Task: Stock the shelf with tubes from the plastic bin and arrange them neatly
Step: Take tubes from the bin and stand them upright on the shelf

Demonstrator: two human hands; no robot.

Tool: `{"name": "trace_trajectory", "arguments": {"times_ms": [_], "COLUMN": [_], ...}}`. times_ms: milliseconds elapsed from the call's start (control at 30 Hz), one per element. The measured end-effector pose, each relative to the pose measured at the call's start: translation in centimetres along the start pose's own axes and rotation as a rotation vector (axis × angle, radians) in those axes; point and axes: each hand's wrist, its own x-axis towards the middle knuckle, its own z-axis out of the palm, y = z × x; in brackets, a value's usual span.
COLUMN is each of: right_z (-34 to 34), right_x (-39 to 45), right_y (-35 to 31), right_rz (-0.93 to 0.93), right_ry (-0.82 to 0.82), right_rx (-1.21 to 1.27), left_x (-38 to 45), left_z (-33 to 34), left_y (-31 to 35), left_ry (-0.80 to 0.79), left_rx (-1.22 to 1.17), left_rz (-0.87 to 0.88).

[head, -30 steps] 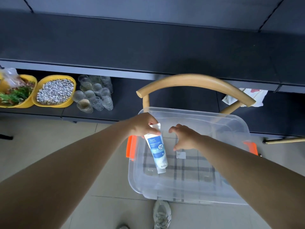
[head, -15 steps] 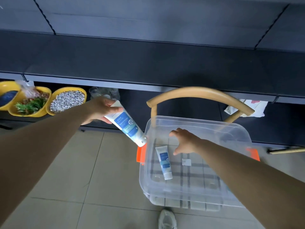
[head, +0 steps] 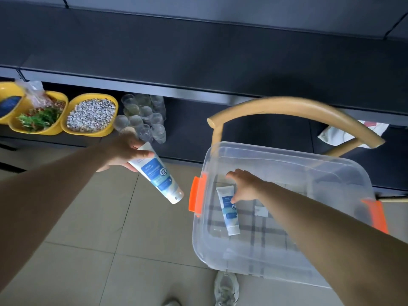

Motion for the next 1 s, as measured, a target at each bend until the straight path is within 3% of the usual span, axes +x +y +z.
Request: {"name": "trace_trajectory", "arguments": {"times_ms": [267,433,600,833,1000], "right_z": [2.8,3.7,5.0,5.3,3.2], "right_x": [4.2,5.8,6.3,6.2,4.1], "right_y": [0.4,0.1,0.4,0.8,1.2], "right_rz": [0.010,-0.005,0.005,0.148,0.156], "right_ry": [-0.088,-0.153,-0.120,-0.123,-0.130], "right_rx": [-0.043,-0.212,-0.306,0.082,0.159], "left_x": [3.7,4.4,4.7,4.8,3.7], "left_z": [1.2,2.0,2.4,2.2,1.4], "left_y": [-1.1,-1.0,-1.8,-2.4,-1.6], "left_ry": [-0.024,-0.096,-0.138,-0.130,-0.099], "left_rx": [0.028,0.036,0.055,0.037,0.007], "left_rz": [-0.024,-0.018,-0.030,-0.035,-0.015]}}
